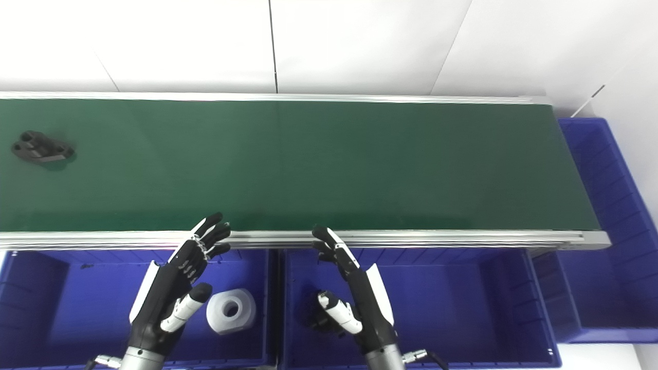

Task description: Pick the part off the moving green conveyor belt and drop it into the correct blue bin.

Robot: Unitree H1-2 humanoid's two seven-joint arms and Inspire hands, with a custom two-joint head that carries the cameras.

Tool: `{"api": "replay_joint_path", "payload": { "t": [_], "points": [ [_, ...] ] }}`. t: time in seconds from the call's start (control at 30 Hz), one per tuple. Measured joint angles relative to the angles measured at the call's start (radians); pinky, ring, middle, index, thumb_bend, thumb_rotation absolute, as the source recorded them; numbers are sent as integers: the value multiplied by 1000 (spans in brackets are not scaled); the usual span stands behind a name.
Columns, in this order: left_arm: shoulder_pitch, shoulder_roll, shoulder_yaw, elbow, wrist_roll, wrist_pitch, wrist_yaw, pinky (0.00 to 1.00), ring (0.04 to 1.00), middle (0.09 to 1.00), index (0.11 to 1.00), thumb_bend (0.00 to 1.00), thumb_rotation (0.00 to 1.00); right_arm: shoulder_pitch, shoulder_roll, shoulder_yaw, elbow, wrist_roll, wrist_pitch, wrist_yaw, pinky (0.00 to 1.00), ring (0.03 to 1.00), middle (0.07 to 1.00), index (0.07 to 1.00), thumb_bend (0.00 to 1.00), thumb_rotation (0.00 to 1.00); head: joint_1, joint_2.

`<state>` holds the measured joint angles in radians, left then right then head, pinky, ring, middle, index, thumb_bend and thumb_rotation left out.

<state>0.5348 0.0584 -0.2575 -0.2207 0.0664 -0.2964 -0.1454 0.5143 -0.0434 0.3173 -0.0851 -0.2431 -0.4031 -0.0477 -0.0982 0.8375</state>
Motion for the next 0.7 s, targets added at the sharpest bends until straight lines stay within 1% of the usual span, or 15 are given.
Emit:
{"api": "replay_joint_path", "payload": {
  "t": [0.1,0.23,0.4,0.47,0.5,0.53,0.57,0.63,0.7],
  "points": [
    [-1,0,-5,0,0,12,0,816,888,877,912,775,787,0,-2,-3,0,0,0,0,800,841,887,909,877,1000,2,2],
    [-1,2,-8,-4,-3,27,-2,824,887,870,913,759,780,0,-2,-5,0,-1,0,0,803,848,890,910,880,1000,11,2],
    [-3,16,-4,-7,-17,55,-12,825,888,869,915,735,764,1,4,-5,0,-3,0,0,802,847,887,906,881,1000,-3,-1],
    [-7,21,-3,-5,-17,54,-15,824,883,863,905,781,767,3,7,-4,-2,-7,0,0,801,846,886,903,883,1000,0,0],
    [-8,22,-1,-5,-17,54,-15,825,884,864,905,782,768,4,7,-4,-2,-7,0,0,801,846,886,903,884,1000,0,0],
    [-9,21,-1,-6,-17,55,-15,827,885,866,906,785,772,4,7,-5,-3,-7,0,0,798,846,888,904,885,1000,11,12],
    [-9,20,-2,-6,-17,56,-15,827,885,866,906,786,774,4,7,-5,-4,-7,0,0,797,846,888,904,886,1000,11,12],
    [-10,19,-6,-6,-16,60,-16,837,889,874,922,746,768,4,7,-8,-6,-5,1,0,797,842,887,900,883,1000,15,15],
    [-13,19,-10,-6,-15,64,-19,844,890,870,924,729,759,3,7,-11,-6,0,1,0,796,842,884,900,889,1000,14,18]
  ]
}}
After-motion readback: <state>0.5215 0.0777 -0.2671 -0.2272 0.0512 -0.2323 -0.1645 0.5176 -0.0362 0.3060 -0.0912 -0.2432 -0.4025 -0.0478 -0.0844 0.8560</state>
